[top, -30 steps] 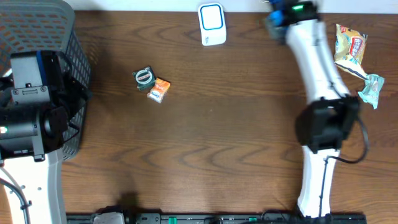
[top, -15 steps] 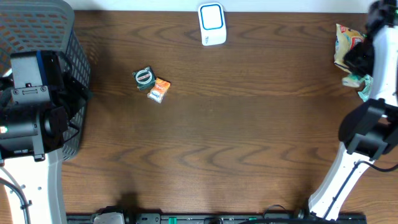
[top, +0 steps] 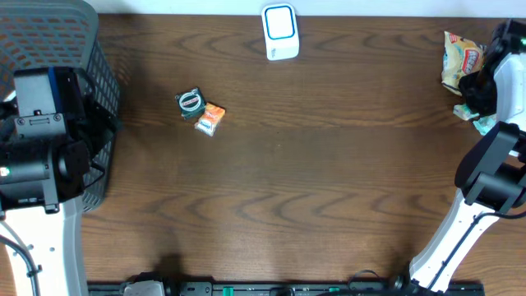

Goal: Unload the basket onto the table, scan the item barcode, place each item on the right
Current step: 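Carry the teal tissue packet right and drop it by the yellow bag, then reach the right gripper left toward the orange tissue packet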

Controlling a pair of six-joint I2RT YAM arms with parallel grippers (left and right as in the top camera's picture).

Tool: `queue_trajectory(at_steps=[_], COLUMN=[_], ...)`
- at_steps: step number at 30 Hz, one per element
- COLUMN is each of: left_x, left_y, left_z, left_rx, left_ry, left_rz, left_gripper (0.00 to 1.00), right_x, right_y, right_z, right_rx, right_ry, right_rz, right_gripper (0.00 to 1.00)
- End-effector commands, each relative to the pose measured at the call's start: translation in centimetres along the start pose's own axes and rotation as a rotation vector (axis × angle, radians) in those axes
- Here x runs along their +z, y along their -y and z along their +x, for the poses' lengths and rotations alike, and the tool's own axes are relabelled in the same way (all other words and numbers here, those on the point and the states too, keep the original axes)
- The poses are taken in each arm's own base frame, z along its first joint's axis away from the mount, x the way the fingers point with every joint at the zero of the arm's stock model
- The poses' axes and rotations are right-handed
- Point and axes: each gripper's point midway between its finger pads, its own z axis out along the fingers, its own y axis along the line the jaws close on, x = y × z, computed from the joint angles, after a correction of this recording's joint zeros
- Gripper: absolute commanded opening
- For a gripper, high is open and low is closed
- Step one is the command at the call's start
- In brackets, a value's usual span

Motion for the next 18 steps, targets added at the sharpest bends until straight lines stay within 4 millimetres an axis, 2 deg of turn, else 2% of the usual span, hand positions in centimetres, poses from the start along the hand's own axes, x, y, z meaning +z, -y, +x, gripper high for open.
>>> queue_trajectory(at_steps=[1, 2, 7, 10, 12, 14, 17, 18], left_x=[0.2, 0.2, 0.2, 0.2, 0.2, 0.2, 0.2, 0.2], left_y=[-0.3, -0.3, -0.3, -0.3, -0.3, -0.3, -0.3, -0.3], left_z=[0.0, 0.0, 0.0, 0.0, 0.0, 0.0, 0.0, 0.0], left_rx=[-0.016, -0.016, -0.017, -0.017, -0.016, -0.017, -0.017, -0.017], left_ry=[0.000, 0.000, 0.000, 0.000, 0.000, 0.000, 0.000, 0.000], left_rz=[-0.016, -0.016, -0.016, -0.016, -0.016, -0.016, -0.016, -0.016], left_gripper=[0.98, 0.98, 0.98, 0.98, 0.98, 0.98, 0.98, 0.98], right_x=[-0.1, -0.4, -1.6, -4.2, -6.5, -10.6, -14.1, -14.4], right_y=[-0.3, -0.7, -0.7, -1.4, -3.2, -5.3, -6.3, -6.4], right_z=[0.3, 0.6, 1.5, 4.0, 6.7, 11.0, 15.7, 16.4], right_rx=[-0.028, -0.133, -0.239, -0.344, -0.498, -0.746, -0.895, -0.915], right_ry=[-0.013, -0.029, -0.082, -0.208, -0.318, -0.448, -0.569, -0.581], right_rz=[-0.016, -0.042, -0.068, -0.189, -0.378, -0.683, -0.887, -0.891], right_gripper=[0.26, 0.40, 0.41, 0.41, 0.38, 0.33, 0.35, 0.36])
